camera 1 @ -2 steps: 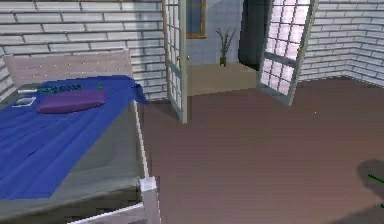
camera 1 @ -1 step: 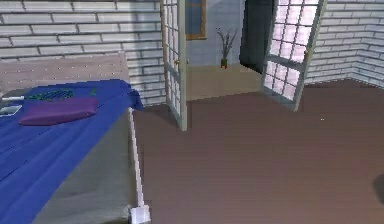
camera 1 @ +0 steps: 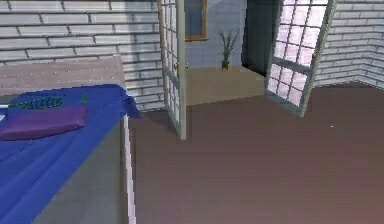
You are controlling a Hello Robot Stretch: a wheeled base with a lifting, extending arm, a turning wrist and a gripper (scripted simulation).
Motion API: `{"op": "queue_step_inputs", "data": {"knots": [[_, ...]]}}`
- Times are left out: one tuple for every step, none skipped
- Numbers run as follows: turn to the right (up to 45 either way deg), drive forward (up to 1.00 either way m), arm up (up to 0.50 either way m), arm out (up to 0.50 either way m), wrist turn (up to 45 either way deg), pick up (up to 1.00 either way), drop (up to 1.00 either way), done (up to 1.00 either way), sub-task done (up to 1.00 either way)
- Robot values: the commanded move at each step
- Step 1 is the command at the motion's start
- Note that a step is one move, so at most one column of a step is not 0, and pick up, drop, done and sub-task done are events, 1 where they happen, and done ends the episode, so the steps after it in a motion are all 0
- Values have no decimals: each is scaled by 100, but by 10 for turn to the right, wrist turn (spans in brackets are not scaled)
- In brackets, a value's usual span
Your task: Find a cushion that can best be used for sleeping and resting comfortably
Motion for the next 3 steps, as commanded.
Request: {"op": "queue_step_inputs", "data": {"knots": [[270,0,0,0,0,0,0,0,0],[0,55,0,0,0,0,0,0,0],[-390,0,0,0,0,0,0,0,0]]}}
